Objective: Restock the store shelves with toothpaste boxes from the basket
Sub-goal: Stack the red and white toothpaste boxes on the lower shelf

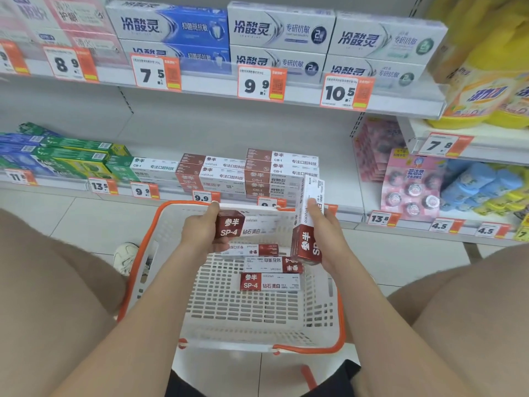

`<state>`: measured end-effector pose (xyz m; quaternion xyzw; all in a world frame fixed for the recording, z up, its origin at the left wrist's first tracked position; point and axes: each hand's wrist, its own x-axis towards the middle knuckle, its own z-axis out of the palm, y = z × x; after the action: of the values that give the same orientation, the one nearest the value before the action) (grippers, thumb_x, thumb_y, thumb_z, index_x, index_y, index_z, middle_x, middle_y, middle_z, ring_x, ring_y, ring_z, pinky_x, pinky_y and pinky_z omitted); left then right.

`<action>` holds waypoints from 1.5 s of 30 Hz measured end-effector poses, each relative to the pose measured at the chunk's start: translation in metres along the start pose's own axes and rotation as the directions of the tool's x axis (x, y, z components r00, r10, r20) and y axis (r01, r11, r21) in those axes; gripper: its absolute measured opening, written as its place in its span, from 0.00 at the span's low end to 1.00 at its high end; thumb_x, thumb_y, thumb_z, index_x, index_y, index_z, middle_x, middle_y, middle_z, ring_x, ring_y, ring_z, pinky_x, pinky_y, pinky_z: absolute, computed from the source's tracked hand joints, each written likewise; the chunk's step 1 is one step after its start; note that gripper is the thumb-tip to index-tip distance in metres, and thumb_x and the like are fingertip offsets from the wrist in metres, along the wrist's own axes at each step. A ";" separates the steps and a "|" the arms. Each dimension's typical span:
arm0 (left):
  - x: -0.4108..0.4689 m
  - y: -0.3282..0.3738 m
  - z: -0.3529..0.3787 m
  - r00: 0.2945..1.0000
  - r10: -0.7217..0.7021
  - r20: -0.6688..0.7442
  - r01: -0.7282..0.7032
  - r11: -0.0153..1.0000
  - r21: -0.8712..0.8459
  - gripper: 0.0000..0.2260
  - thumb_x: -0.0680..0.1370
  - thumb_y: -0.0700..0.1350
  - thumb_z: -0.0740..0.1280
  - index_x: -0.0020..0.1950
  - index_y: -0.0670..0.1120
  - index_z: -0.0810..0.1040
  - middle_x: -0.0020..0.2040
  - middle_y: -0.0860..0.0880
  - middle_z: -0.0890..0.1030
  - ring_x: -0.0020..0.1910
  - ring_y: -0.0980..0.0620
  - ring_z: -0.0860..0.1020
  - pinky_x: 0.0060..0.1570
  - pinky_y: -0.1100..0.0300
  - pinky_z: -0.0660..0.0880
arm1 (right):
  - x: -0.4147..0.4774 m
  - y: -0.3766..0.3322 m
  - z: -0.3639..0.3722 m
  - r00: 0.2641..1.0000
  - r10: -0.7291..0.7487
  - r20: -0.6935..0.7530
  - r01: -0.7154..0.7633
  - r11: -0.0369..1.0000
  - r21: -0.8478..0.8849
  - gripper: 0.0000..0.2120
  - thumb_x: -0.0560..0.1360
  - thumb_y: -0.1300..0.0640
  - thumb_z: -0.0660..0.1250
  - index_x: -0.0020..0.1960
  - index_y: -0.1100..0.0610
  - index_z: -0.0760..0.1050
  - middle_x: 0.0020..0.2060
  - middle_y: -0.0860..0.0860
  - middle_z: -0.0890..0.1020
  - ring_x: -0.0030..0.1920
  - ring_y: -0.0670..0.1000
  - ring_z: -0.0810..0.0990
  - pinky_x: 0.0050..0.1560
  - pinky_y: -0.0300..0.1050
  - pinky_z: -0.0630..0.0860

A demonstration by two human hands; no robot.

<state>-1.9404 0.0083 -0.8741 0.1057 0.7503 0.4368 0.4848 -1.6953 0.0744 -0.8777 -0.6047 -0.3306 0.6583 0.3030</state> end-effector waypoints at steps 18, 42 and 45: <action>-0.004 0.012 0.005 0.907 -0.245 0.342 0.330 0.919 -0.215 0.20 0.84 0.57 0.66 0.63 0.40 0.74 0.51 0.34 0.84 0.26 0.49 0.81 0.22 0.63 0.77 | 0.005 0.002 -0.007 0.978 -0.203 -0.047 0.207 0.972 0.110 0.33 0.70 0.57 0.83 0.66 0.52 0.65 0.58 0.54 0.85 0.59 0.50 0.84 0.61 0.49 0.80; -0.022 0.038 0.130 0.835 0.087 0.543 -0.140 0.989 0.056 0.11 0.83 0.48 0.70 0.65 0.50 0.79 0.55 0.48 0.88 0.52 0.48 0.87 0.48 0.47 0.85 | 0.056 -0.062 -0.115 0.923 -0.172 0.343 0.380 0.537 -0.753 0.45 0.55 0.53 0.90 0.69 0.41 0.76 0.59 0.48 0.79 0.57 0.48 0.80 0.48 0.47 0.83; -0.020 0.037 0.162 0.825 0.189 0.533 -0.331 0.926 0.184 0.08 0.82 0.51 0.71 0.59 0.50 0.81 0.53 0.47 0.87 0.48 0.48 0.88 0.46 0.44 0.86 | 0.070 -0.061 -0.109 0.900 -0.194 0.391 0.414 0.092 -0.906 0.44 0.57 0.44 0.82 0.70 0.42 0.70 0.54 0.47 0.77 0.55 0.53 0.77 0.57 0.56 0.78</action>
<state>-1.8075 0.1081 -0.8575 0.3831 0.6270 0.3503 0.5809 -1.5929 0.1741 -0.8755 -0.5132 -0.8159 0.2600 -0.0574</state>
